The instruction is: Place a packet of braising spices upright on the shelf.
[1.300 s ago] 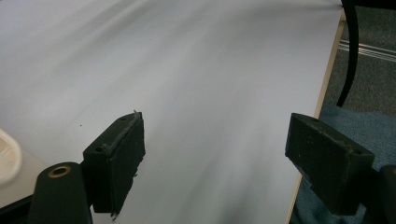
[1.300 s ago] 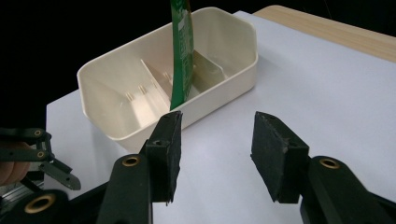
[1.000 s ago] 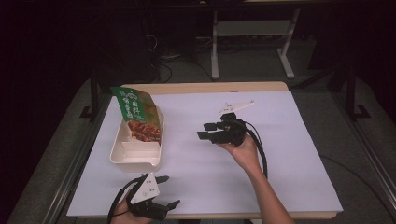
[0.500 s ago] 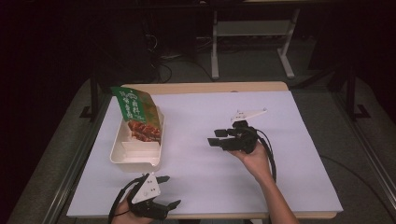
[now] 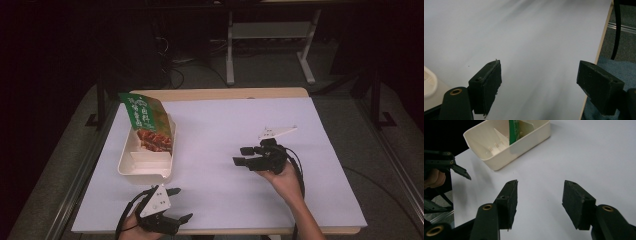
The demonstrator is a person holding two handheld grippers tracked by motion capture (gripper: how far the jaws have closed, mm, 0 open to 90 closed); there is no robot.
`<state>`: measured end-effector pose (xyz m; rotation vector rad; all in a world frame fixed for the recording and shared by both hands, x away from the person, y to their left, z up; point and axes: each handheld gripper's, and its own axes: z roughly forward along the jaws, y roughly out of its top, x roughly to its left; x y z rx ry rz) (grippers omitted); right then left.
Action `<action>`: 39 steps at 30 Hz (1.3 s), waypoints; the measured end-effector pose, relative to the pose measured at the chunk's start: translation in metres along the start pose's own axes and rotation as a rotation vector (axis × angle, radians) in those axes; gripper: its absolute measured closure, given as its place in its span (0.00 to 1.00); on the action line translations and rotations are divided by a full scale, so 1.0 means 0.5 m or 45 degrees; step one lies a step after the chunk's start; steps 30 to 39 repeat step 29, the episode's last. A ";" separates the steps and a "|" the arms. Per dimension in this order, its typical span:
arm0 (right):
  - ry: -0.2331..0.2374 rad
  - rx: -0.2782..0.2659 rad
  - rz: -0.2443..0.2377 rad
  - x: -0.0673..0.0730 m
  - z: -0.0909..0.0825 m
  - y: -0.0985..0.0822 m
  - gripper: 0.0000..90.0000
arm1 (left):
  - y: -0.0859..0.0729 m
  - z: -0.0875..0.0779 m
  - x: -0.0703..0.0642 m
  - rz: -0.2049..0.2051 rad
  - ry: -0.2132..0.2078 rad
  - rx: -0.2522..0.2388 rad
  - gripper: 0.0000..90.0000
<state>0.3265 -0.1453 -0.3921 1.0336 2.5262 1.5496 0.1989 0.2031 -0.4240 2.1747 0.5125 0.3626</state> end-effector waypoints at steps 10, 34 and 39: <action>-0.019 -0.006 0.026 -0.009 -0.036 -0.051 0.47 | 0.000 0.003 -0.002 -0.005 -0.004 0.005 0.22; -0.078 -0.015 0.036 0.022 -0.099 -0.170 0.35 | -0.004 0.005 -0.011 0.004 -0.031 0.006 0.21; -0.078 -0.015 0.036 0.022 -0.099 -0.170 0.35 | -0.004 0.005 -0.011 0.004 -0.031 0.006 0.21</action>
